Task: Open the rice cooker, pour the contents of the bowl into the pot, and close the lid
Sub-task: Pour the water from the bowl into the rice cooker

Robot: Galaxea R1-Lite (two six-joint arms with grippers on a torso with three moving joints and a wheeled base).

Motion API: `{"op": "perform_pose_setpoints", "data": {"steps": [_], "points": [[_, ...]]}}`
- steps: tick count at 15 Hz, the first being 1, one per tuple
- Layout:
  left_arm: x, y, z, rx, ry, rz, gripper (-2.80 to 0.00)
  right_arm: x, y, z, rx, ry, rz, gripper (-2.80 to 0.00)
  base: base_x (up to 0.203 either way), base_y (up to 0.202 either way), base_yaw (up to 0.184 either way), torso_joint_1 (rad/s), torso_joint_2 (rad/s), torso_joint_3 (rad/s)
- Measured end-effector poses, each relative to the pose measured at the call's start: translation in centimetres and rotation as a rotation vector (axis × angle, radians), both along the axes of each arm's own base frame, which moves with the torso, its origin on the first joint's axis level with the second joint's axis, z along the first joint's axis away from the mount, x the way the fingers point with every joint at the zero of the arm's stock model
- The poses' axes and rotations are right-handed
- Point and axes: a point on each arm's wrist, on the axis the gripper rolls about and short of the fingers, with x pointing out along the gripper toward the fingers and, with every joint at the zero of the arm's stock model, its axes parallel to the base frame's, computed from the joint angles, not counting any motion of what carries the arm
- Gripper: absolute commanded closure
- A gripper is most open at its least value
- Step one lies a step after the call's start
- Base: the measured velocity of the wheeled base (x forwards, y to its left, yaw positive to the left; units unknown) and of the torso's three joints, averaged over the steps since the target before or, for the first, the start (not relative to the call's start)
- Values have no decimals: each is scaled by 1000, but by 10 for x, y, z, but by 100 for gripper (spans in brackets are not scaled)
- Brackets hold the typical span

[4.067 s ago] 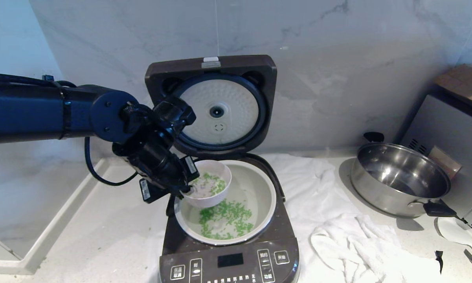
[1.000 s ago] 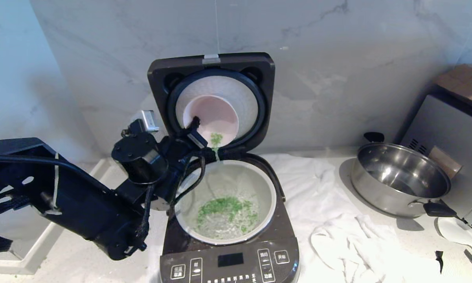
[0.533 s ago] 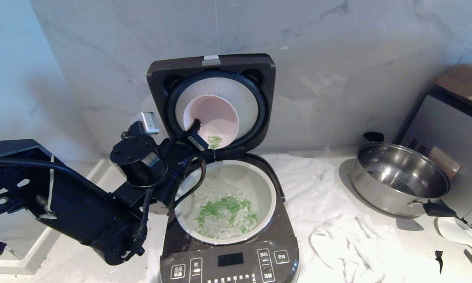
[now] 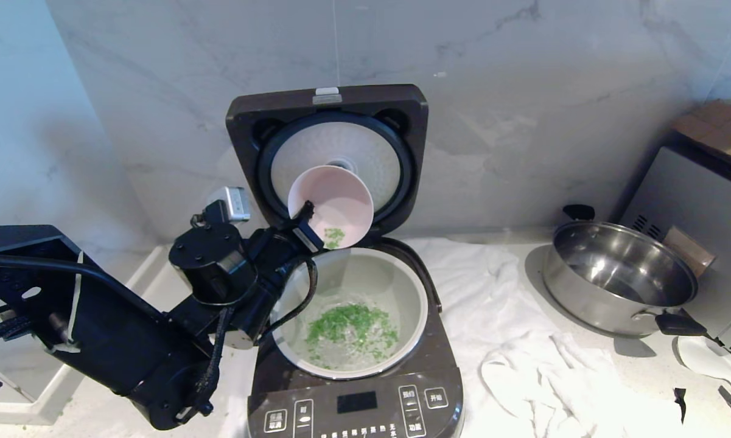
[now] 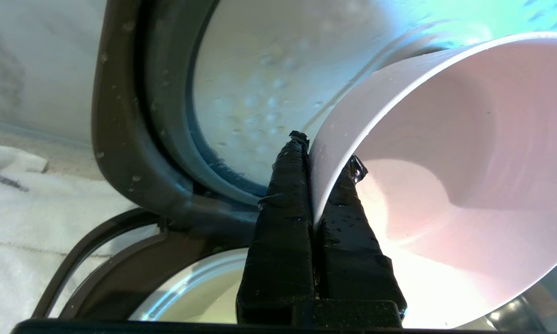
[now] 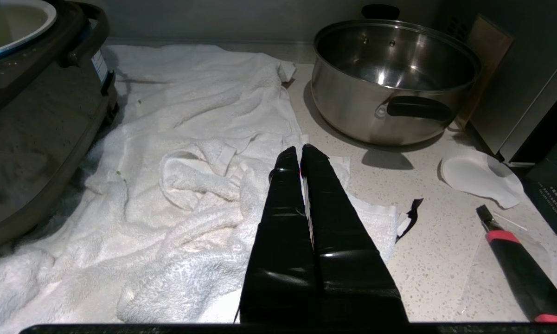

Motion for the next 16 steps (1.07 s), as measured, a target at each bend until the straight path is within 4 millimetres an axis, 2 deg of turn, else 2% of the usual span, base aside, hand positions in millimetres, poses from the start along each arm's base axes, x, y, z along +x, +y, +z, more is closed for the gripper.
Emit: {"op": "perform_pose_setpoints", "data": {"steps": [4, 7, 9, 13, 16], "points": [[-6, 2, 22, -34, -65, -33, 0, 0, 0, 0, 0, 0, 0, 0, 0, 0, 0, 0, 0, 0], [-15, -10, 7, -4, -17, -74, 0, 0, 0, 0, 0, 0, -1, 0, 0, 0, 0, 0, 0, 0], [-17, -12, 13, 8, -41, -88, 0, 0, 0, 0, 0, 0, 0, 0, 0, 0, 0, 0, 0, 0], [3, 1, 61, 18, -249, -90, 0, 0, 0, 0, -1, 0, -1, 0, 0, 0, 0, 0, 0, 0], [19, 2, 69, 69, -311, -40, 0, 0, 0, 0, 0, 0, 0, 0, 0, 0, 0, 0, 0, 0]]}}
